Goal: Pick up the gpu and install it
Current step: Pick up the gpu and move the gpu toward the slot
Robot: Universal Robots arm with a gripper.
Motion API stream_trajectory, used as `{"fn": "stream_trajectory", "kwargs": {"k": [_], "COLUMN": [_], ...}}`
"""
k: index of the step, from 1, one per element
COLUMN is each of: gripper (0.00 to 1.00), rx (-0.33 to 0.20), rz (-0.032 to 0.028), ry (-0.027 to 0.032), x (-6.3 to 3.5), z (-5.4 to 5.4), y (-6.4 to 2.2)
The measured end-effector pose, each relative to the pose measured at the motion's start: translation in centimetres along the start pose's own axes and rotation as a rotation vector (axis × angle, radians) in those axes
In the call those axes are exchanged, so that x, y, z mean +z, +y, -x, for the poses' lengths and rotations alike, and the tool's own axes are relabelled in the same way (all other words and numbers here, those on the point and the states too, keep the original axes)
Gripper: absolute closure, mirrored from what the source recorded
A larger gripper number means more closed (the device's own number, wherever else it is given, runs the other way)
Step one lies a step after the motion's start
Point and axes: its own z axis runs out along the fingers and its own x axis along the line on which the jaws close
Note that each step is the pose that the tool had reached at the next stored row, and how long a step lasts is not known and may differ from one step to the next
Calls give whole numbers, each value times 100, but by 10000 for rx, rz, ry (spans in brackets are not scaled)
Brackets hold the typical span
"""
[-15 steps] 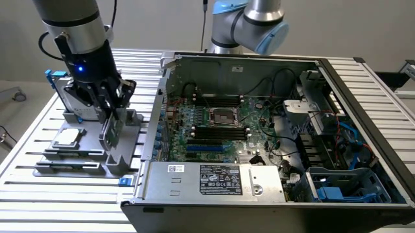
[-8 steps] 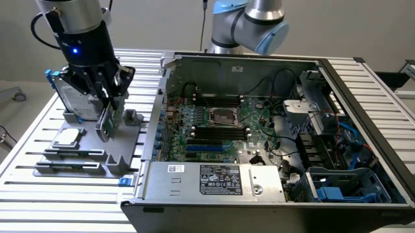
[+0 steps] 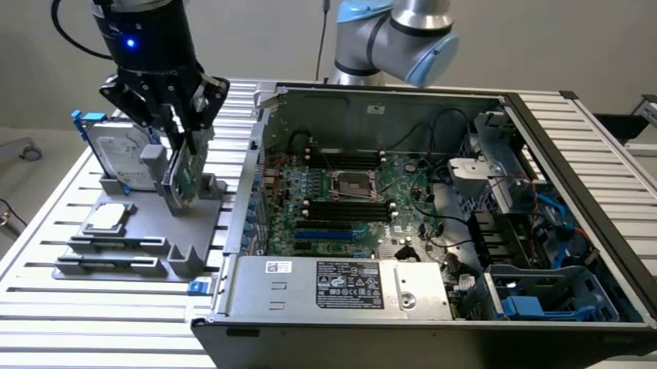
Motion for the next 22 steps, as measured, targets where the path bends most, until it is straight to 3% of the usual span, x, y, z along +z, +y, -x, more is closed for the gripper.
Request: {"fn": "stream_trajectory", "kwargs": {"k": [9,12,22], "gripper": [74,74,74], "rx": [0,0,2], "rz": [2,24,49], "ry": [57,77,80], "x": [-412,-508,-531], "z": [404,540,994], "y": [3,3,-4]}}
